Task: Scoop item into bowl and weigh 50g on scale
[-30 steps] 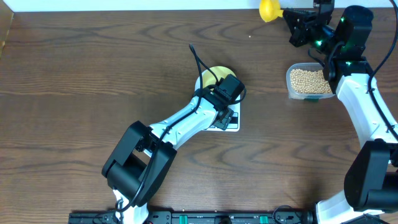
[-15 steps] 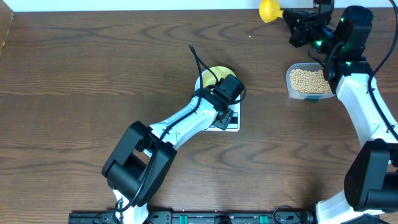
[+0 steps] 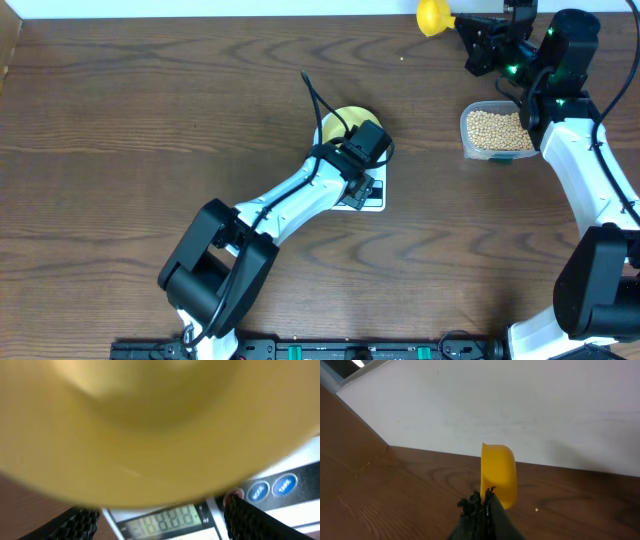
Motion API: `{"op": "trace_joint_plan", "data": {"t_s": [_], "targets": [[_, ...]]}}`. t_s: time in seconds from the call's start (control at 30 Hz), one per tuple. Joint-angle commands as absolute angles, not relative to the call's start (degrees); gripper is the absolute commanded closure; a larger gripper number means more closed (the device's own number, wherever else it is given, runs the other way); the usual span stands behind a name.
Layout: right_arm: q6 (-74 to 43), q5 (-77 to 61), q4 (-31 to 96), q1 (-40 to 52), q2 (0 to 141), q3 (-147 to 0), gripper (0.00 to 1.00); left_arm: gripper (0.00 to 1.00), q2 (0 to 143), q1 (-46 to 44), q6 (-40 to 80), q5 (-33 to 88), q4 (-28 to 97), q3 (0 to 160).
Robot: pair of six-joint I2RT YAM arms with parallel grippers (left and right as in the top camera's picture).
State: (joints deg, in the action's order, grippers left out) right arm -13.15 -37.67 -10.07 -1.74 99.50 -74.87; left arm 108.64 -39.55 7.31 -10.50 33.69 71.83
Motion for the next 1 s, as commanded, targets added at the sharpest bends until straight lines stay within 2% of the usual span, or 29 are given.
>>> {"op": "trace_joint_plan", "data": {"t_s": [0.0, 0.97], "targets": [[-12.6, -37.6, -10.0, -1.4, 99.8, -75.9, 0.99, 0.18, 104.8, -39.6, 7.4, -11.7, 34.0, 71.5], [-12.6, -37.6, -9.3, -1.4, 99.8, -75.9, 0.99, 0.18, 103.5, -39.6, 7.4, -11.6, 35.9, 71.5]]}}
